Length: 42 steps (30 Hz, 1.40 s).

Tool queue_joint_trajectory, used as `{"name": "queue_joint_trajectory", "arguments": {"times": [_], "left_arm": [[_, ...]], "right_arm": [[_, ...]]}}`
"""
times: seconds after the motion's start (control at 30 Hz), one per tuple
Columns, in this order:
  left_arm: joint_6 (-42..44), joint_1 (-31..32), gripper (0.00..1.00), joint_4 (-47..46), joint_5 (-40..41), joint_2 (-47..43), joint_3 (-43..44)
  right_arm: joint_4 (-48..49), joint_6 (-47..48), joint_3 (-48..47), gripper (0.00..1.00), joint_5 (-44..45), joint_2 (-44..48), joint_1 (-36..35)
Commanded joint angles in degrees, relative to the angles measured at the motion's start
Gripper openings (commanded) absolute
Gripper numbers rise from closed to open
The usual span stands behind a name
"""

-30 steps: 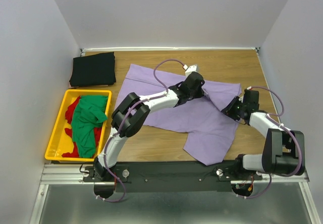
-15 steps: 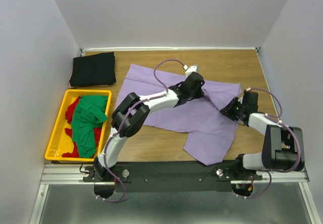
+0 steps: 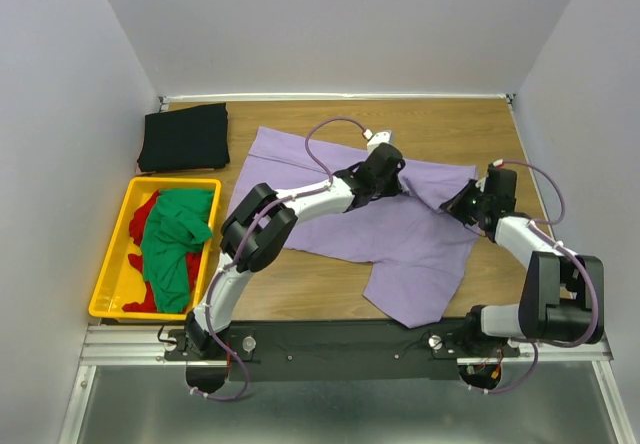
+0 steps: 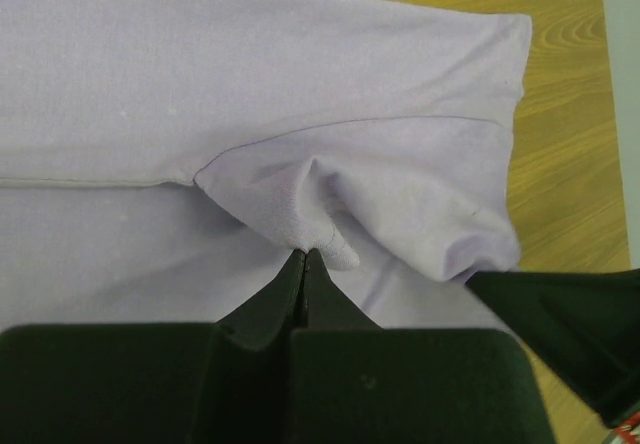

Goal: Fold and stack the t-shirts
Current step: Fold the tshirt

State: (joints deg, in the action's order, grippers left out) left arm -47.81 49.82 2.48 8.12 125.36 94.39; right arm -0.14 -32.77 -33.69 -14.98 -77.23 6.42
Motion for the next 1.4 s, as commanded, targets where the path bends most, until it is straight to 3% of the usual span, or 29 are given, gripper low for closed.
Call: {"name": "queue_joint_trajectory", "arguments": {"times": [0.0,0.27,0.5,0.67,1.03,1.13,1.37], "left_arm": [[2.4,-0.6,0.0,0.9,0.1,-1.2,0.0],[6.3,-1.5,0.0,3.8,-1.4,0.7,2.3],[8.1,-2.4,0.0,4.7,-4.7,3.9,5.9],[8.0,-3.4,0.0,4.7,-5.7,5.0,7.5],[7.4,-4.6,0.0,4.7,-6.9,4.6,8.0],[7.4,-4.8,0.0,4.8,-7.0,4.8,8.1],[7.3,-4.8,0.0,4.8,-7.4,5.2,8.5]], "right_arm": [[-2.8,-1.1,-5.4,0.04,2.7,-2.1,-0.2],[-4.9,-1.3,-17.8,0.05,2.2,-13.2,0.7],[-5.4,2.2,-27.0,0.21,-1.0,-24.1,0.7],[-5.3,6.0,-25.6,0.4,0.8,-21.6,0.8],[-5.3,7.7,-26.2,0.4,0.8,-22.6,0.9],[-4.9,8.5,-25.5,0.47,4.2,-23.1,1.1],[-2.6,10.7,-24.7,0.56,-1.0,-25.3,1.4]]}}
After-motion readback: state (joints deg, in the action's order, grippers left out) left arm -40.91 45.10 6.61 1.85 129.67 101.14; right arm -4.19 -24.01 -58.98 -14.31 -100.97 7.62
